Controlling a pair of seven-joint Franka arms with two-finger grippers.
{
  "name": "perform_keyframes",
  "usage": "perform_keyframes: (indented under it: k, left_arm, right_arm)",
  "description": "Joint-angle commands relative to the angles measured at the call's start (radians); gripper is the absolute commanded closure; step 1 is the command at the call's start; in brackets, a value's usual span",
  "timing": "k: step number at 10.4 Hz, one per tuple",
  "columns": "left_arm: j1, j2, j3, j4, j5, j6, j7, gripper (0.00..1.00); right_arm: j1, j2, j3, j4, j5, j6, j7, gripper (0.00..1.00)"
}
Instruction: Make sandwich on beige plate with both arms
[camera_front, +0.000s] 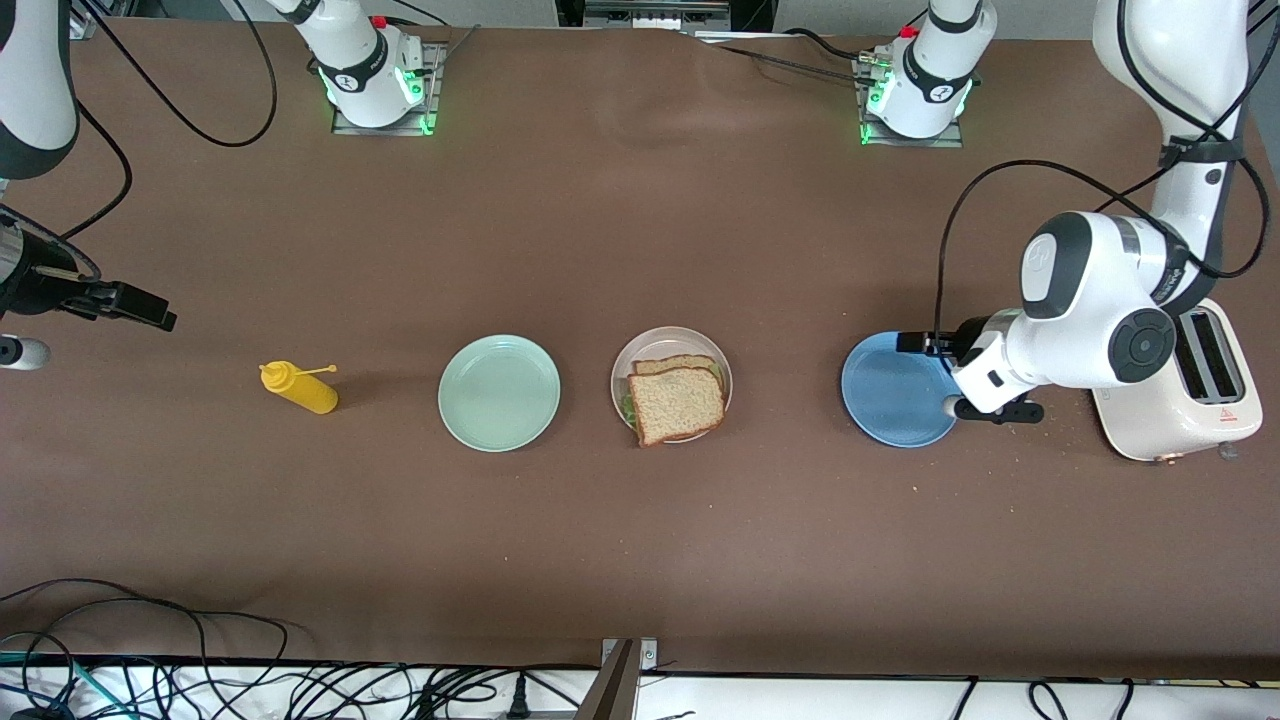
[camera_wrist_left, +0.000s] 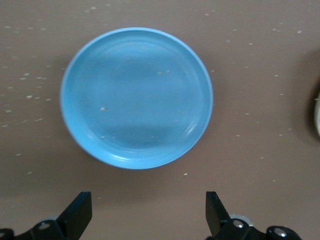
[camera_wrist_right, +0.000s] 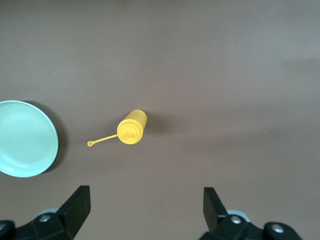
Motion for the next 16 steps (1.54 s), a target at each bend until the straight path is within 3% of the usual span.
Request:
perform_keyframes:
  k: [1,7,9,13,16]
  left_arm:
    - [0.002,-0.075,-0.006,-0.010,0.095,-0.072,-0.079,0.00]
    - [0.025,-0.192,0.003,0.027,0.124,-0.245,-0.073,0.00]
    - [0.063,-0.189,0.005,0.123,0.122,-0.311,-0.084,0.00]
    - [0.087,-0.054,0.006,0.384,0.112,-0.506,-0.084,0.00]
    - [0.099,-0.075,-0.005,0.418,0.106,-0.546,-0.073,0.00]
  right_arm:
    - [0.000,0.011,-0.002,0.025,0.005,-0.021,0.008,0.00]
    - [0.008,0.006,0.001,0.028,0.003,-0.028,0.008,0.00]
    - [0.005,0.003,0.000,0.028,0.005,-0.030,0.003,0.00]
    - [0.002,0.004,-0.008,0.028,0.005,-0.028,0.008,0.00]
    - [0.002,0.006,-0.008,0.028,0.008,-0.027,0.009,0.00]
